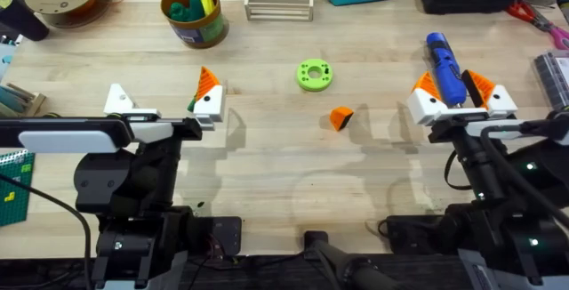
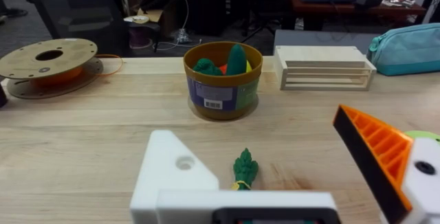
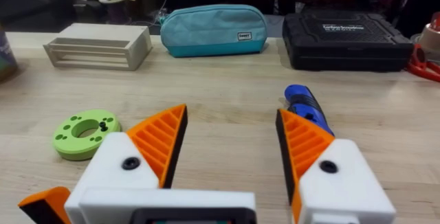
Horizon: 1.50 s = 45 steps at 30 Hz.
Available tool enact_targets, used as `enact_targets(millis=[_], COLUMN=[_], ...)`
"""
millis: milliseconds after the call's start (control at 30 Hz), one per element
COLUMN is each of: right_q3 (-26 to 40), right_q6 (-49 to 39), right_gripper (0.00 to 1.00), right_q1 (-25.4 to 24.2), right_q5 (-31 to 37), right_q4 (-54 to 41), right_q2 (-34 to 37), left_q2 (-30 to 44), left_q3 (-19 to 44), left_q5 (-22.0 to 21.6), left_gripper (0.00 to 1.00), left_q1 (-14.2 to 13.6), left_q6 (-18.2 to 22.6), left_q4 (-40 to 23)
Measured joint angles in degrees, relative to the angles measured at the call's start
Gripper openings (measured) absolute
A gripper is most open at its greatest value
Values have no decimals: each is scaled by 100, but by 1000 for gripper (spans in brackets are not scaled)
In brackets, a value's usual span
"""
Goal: Pick up the gripper from the table and insert it into the empty holder that is missing its gripper. Then pick up a screw, insert it into the mounting hole, and use the screwdriver to tighten it. Finally, clean up the table by picking up the vegetable and placing it into the bucket.
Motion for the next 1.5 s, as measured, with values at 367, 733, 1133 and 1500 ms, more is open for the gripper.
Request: enact_targets(millis=[367, 733, 1133, 1500], right_q3=[2, 442, 3082, 5356], right_q6=[0, 0, 100, 331], right_gripper=[758, 757, 759, 759], right_q1=[0, 0, 0, 0], right_q5=[0, -2, -22, -25], right_q4=[18, -865, -2982, -4610], right_q2=[0, 33, 1649, 4092], left_q2=[0, 127, 2897, 6325], left_q3=[0, 811, 4201, 6929], left_q5=[0, 1, 0, -3], left_gripper=[995, 995, 994, 994], left_q1=[0, 0, 0, 1], left_q6=[0, 3, 20, 23], left_q4=[0, -1599, -4439, -6489])
